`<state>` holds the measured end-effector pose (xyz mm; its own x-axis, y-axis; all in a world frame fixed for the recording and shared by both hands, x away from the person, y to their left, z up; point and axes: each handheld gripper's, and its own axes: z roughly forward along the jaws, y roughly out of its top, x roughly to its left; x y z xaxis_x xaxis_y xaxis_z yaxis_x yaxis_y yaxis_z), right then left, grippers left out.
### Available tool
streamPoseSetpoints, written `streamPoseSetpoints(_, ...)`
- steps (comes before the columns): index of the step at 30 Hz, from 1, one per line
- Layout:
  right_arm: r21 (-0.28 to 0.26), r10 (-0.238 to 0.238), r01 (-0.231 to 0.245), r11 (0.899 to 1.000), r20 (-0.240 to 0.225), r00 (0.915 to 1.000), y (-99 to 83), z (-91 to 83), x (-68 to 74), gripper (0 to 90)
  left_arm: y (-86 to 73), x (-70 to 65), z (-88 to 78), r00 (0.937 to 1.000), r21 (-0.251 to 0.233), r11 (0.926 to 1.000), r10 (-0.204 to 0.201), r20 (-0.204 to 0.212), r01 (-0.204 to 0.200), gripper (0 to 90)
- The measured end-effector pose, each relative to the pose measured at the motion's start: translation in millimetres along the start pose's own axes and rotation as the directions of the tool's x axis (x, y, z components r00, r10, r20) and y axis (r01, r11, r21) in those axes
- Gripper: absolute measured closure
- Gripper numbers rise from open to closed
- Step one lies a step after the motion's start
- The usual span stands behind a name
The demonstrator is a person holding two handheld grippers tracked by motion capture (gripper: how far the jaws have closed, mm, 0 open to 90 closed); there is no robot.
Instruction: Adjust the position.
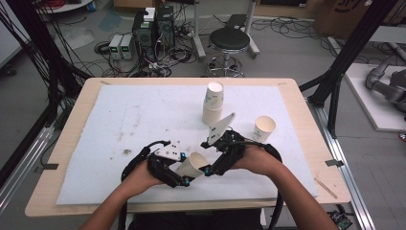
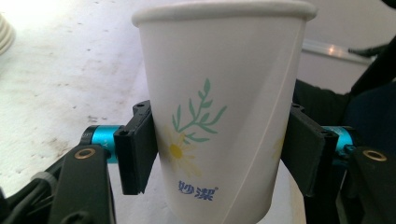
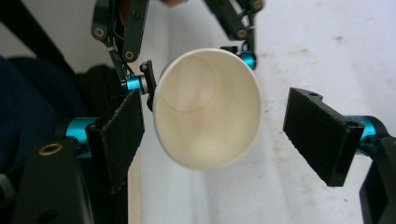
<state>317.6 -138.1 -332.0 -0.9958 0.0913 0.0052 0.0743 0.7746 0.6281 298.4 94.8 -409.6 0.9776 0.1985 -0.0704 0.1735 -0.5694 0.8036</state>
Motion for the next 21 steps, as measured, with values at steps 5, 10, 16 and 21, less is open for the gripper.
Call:
streamPoseSetpoints(5,-0.082,0.056,-0.052,0.995,0.053,0.9970,-17.5,-13.7,-3.0,21.0,-10.4,4.3,-9.0,0.9967,-0.087,0.9948,-0.058,-0.057,0.053,32.8)
streamPoseSetpoints(10,-0.152,0.121,-0.106,0.983,0.091,0.9885,-39.8,-19.8,-4.2,20.7,-19.8,8.3,-17.1,0.9898,-0.149,0.9852,-0.100,-0.102,0.084,32.2)
streamPoseSetpoints(16,-0.282,0.211,-0.176,0.943,0.099,0.9724,-62.2,-23.5,-5.0,20.0,-30.0,12.3,-25.0,0.9803,-0.231,0.9677,-0.136,-0.143,0.101,31.0)
streamPoseSetpoints(21,-0.347,0.252,-0.189,0.918,0.146,0.9565,-78.7,-24.9,-1.6,20.0,-34.4,13.3,-31.5,0.9724,-0.277,0.9555,-0.154,-0.175,0.101,31.1)
